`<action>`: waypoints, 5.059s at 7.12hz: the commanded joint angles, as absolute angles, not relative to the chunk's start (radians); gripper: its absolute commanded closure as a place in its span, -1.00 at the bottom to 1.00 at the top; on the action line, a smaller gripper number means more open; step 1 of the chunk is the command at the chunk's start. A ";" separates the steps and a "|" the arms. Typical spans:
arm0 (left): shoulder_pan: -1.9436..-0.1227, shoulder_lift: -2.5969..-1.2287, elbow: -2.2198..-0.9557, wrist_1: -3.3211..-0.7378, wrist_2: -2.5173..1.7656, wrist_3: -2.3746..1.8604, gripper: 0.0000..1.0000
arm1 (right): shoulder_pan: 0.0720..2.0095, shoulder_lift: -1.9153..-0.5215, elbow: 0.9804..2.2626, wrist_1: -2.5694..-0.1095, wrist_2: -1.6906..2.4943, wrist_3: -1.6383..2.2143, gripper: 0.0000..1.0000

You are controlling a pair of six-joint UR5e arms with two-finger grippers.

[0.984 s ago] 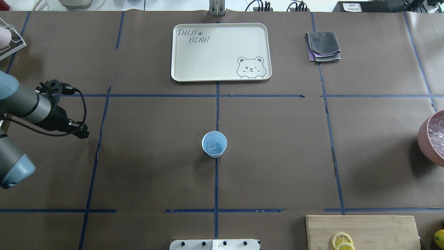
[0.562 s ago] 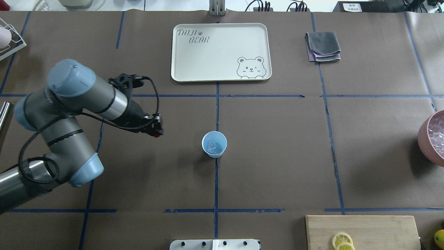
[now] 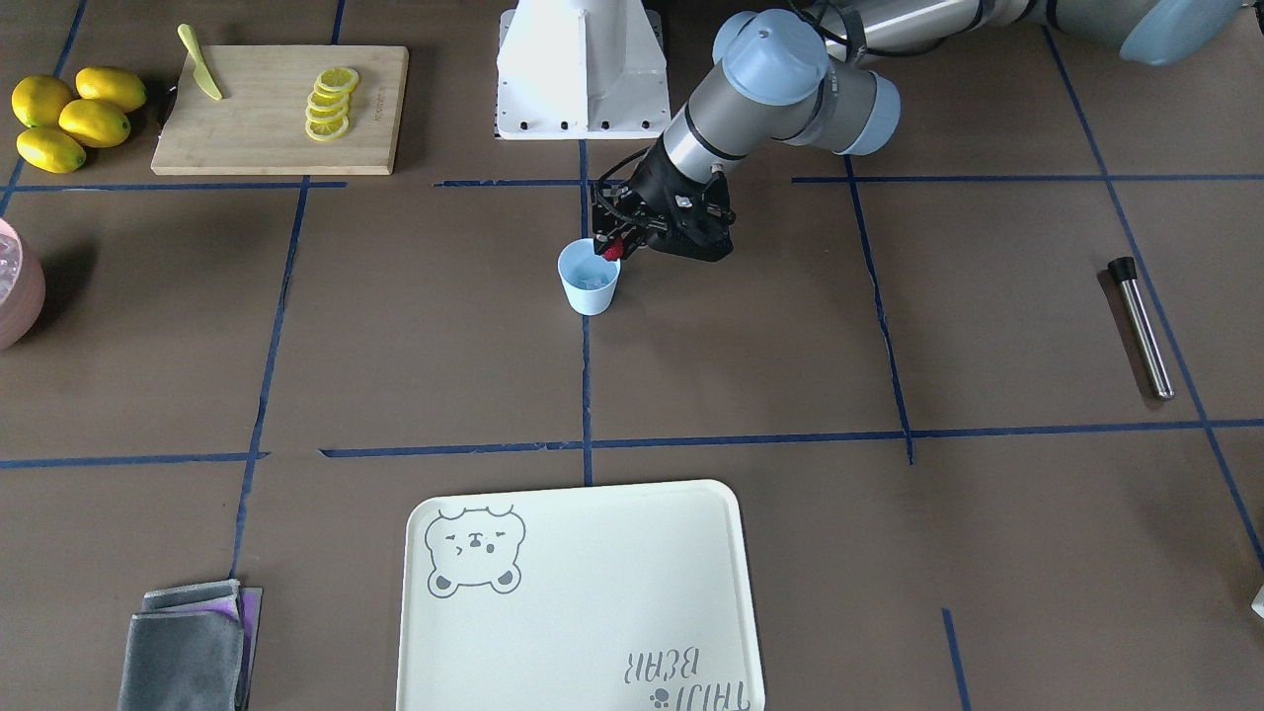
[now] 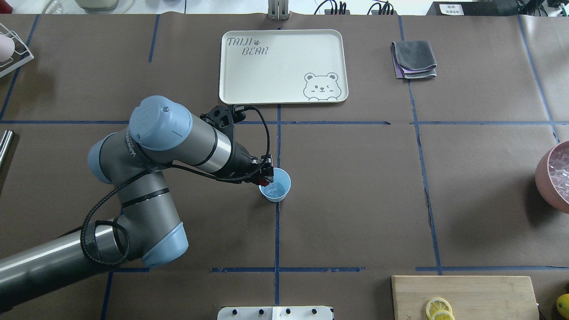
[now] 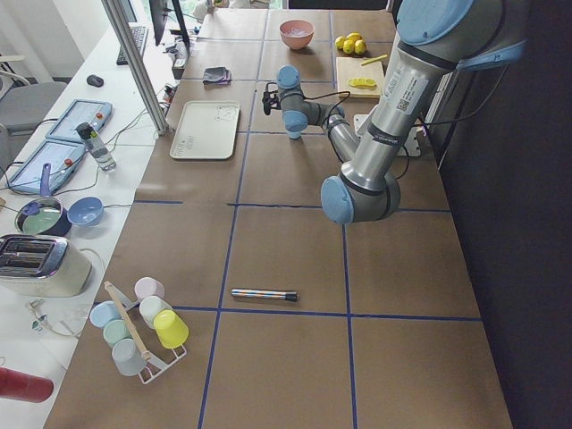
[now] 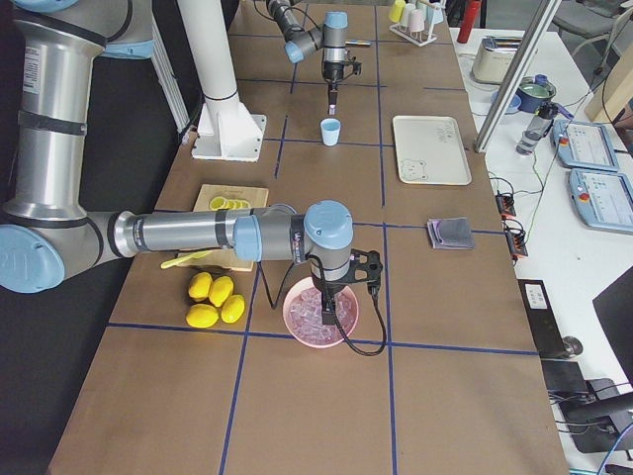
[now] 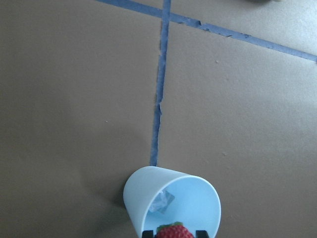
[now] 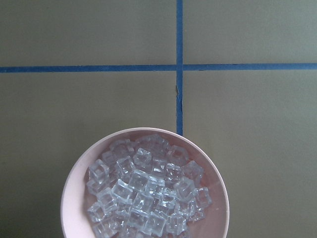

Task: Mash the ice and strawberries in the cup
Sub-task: 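Carry the strawberry with the left gripper over the blue cup, then open the left gripper to drop the strawberry into the blue cup, then withdraw the empty left gripper back toward the table edge, then grasp the steel muddler with the black tip in the left gripper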

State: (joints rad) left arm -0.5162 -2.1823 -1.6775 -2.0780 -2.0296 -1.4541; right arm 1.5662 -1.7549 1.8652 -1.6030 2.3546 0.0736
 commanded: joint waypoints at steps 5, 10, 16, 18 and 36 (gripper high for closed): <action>-0.494 -2.191 -1.667 -2.079 -1.977 -1.450 -0.64 | 1.566 -1.755 1.865 -1.605 2.355 0.075 -1.00; -0.668 -1.938 -1.844 -2.057 -2.113 -1.316 -0.71 | 1.565 -1.752 1.853 -1.605 2.353 0.074 -1.00; -1.180 -1.589 -1.610 -2.048 -2.391 -0.512 -0.71 | 1.566 -1.753 1.861 -1.603 2.350 0.074 -1.00; -1.277 -1.601 -1.464 -2.022 -2.361 -0.402 -0.70 | 1.566 -1.753 1.864 -1.603 2.350 0.074 -1.00; -1.180 -1.678 -1.266 -2.039 -2.269 -0.422 -0.58 | 1.566 -1.755 1.868 -1.603 2.353 0.074 -1.00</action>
